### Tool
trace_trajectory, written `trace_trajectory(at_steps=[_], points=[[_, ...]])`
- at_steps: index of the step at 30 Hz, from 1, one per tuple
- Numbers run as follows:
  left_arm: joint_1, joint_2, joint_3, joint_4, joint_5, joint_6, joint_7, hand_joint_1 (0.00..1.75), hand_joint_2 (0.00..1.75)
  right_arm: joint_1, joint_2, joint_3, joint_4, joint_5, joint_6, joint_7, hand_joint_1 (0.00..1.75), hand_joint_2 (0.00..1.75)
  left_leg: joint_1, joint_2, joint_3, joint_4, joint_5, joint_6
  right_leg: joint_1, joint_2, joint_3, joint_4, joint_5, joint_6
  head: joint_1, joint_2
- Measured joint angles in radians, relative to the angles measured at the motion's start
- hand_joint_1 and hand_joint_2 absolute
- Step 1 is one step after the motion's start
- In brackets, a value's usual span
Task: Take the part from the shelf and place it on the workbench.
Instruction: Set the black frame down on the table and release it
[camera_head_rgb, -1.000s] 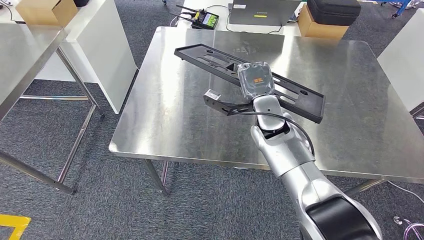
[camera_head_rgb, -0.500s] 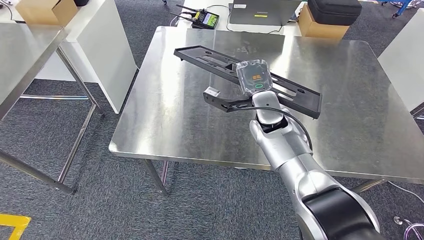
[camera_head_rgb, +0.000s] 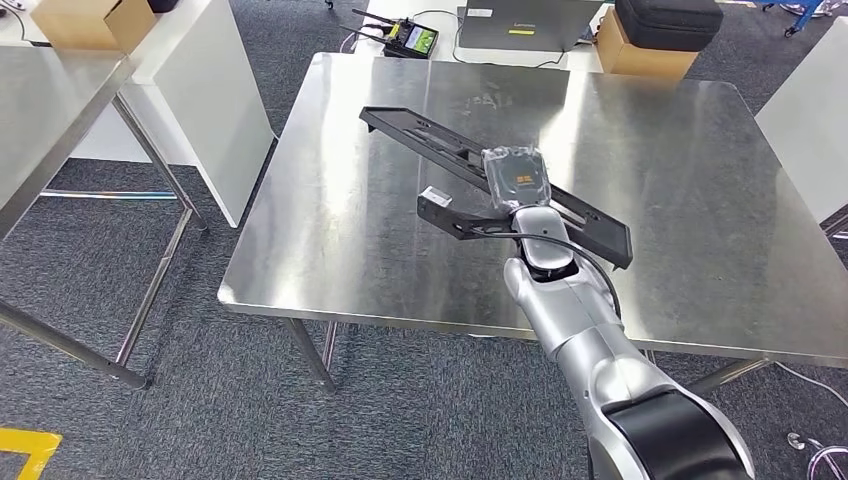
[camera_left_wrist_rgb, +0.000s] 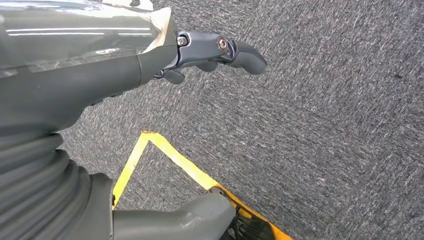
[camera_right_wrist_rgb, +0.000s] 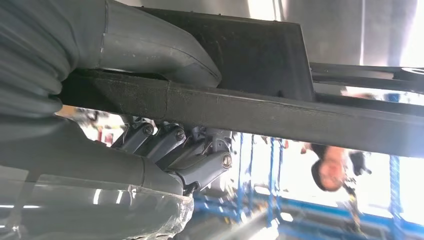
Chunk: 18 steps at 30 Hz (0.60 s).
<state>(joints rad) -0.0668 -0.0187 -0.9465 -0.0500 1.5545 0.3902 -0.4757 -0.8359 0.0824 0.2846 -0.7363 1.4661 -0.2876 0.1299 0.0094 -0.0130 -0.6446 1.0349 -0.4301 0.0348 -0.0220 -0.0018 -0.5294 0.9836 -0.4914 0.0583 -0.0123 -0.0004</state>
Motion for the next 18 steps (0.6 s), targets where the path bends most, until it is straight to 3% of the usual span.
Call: trace_trajectory(at_steps=[14,18], points=[[-0.001,0.002,-0.028,-0.002,-0.001,-0.001,0.027,0.00,1.75,0.075,-0.001,-0.080,0.037,-0.020,-0.023,-0.009,1.75,1.75,0.000,0.001,0.000,0.000,0.000,0.000,0.000,0.000,0.000,0.000,0.000,0.000,0.000,0.000],[-0.001,0.004,-0.043,-0.006,-0.001,0.010,0.039,0.00,1.75,0.096,-0.001,-0.092,0.037,-0.015,-0.024,-0.010,0.00,0.00,0.000,0.001,0.000,0.000,0.000,0.000,0.000,0.000,0.000,0.000,0.000,0.000,0.000,0.000]])
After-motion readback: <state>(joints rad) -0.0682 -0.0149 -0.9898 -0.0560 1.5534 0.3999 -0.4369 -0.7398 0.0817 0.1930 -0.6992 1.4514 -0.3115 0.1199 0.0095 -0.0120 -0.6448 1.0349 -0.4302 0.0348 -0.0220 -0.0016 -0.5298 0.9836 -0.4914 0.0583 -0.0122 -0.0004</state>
